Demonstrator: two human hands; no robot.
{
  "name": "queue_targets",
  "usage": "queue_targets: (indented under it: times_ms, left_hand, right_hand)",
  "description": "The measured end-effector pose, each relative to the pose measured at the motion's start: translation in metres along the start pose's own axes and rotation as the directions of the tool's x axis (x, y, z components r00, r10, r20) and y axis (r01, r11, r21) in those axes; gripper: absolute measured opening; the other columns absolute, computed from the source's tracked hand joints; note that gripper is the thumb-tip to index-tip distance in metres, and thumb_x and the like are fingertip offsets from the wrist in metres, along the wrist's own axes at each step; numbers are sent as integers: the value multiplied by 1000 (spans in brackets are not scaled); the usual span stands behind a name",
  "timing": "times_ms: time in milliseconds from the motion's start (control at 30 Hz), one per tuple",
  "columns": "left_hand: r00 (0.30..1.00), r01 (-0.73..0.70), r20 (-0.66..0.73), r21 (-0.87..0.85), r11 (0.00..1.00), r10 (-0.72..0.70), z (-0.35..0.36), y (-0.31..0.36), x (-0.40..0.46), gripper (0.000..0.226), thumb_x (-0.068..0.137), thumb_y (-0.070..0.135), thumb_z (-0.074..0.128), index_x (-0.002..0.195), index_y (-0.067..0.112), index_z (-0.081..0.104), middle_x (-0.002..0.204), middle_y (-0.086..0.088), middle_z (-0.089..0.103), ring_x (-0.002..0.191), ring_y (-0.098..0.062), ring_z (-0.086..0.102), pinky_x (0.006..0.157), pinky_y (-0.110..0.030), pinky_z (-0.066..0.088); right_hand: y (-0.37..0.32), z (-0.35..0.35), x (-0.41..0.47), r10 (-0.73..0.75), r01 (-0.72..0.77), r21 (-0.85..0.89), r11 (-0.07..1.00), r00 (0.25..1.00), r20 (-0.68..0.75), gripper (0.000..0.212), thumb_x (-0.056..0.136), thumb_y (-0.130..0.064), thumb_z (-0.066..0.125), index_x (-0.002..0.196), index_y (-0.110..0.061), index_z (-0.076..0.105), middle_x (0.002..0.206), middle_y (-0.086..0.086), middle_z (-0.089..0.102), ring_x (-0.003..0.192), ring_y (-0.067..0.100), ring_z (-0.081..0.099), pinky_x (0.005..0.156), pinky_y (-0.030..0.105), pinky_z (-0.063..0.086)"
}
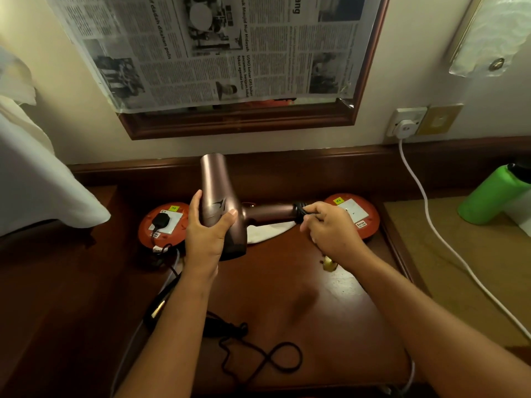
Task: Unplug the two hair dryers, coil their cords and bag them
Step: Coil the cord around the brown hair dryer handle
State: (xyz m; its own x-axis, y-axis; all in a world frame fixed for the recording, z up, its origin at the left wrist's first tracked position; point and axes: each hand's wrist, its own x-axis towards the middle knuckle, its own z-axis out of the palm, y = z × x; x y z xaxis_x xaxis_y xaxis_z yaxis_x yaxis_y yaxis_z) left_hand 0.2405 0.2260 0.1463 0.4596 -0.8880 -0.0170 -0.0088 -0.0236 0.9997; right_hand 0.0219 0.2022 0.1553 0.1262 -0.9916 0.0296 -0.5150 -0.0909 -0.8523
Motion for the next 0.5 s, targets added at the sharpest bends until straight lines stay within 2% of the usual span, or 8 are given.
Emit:
queue_targets:
  times_ms: [100,167,300,400,500]
  left_hand:
    - [1000,0,-13,-39,999,-1,2,3,-2,79,80,13,74,145,33,34,109,15,54,90,-4,62,74,-18,52]
    - [1000,3,-18,-62,998,-4,4,5,-4,79,80,13,75,146,33,34,113,11,55,91,-6,63,73,-18,52]
    - [999,22,-28,-115,993,-26,6,9,-5,79,79,14,75,144,34,35,116,6,57,93,-9,64,76,-23,53]
    - [999,31,-21,-126,992,-34,8,13,-8,78,79,14,75,143,35,36,109,12,57,88,-6,64,73,-21,54]
    - [998,51,-24,-142,989,-55,8,14,-8,77,79,15,75,143,35,36,108,13,58,89,-8,65,74,-24,54]
  right_hand:
    - [-4,4,-7,76,-65,181,981,995,-57,12,97,-9,49,91,-12,60,71,2,66,51,10,53,46,23,45]
    - [-5,5,-13,73,-50,262,964,994,-81,14,98,-12,49,89,-7,59,67,6,63,46,11,51,43,22,43]
    - [0,8,-23,46,-7,337,942,993,-109,36,98,-26,50,75,1,57,51,7,52,36,14,44,37,23,37]
    - [5,10,-26,87,-48,427,903,994,-73,44,96,-34,52,71,1,57,47,8,47,36,14,40,37,22,35]
    - [14,11,-26,94,-113,522,845,994,64,34,98,-26,49,75,-5,61,53,4,51,46,14,43,45,25,38]
